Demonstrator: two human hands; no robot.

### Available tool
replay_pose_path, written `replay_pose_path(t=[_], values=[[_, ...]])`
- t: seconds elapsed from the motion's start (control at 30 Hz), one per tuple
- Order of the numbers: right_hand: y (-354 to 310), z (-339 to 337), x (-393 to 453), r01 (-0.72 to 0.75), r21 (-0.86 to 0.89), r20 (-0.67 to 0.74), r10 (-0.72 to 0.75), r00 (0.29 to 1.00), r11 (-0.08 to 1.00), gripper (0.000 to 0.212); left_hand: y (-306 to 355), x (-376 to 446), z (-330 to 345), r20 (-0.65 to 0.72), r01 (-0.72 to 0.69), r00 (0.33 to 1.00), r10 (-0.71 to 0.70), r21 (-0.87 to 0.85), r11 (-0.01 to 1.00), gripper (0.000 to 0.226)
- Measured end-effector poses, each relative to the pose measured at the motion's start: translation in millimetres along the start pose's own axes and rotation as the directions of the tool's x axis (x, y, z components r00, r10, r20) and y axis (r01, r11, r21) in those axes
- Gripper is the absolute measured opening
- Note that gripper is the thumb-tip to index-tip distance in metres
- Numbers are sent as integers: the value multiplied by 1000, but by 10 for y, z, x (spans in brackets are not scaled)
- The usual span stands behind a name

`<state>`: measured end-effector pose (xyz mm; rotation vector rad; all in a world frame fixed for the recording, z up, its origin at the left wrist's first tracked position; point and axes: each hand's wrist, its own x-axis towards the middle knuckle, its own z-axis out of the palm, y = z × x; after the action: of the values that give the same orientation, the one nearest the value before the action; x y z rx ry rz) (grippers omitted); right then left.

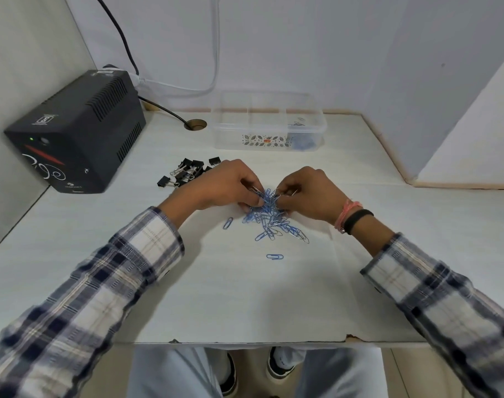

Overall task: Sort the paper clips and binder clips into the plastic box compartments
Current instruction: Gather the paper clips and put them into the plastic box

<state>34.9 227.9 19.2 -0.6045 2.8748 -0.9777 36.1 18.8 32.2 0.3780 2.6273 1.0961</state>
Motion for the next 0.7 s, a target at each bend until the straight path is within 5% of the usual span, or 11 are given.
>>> replay_pose_path(t=[0.2, 0.5, 0.7], values=[[131, -186, 22, -198, 549, 141, 144, 979, 812, 11, 43, 21, -95, 19, 18, 1000, -14, -262, 965, 25], [263, -616, 278, -285, 825, 182, 248, 951, 488, 9, 322, 379, -333, -30, 10, 999, -29, -502, 865, 33], [320, -984, 787, -208, 866, 32, 366, 930, 454, 4, 686, 950, -591, -109, -8, 991, -73, -606, 796, 29]])
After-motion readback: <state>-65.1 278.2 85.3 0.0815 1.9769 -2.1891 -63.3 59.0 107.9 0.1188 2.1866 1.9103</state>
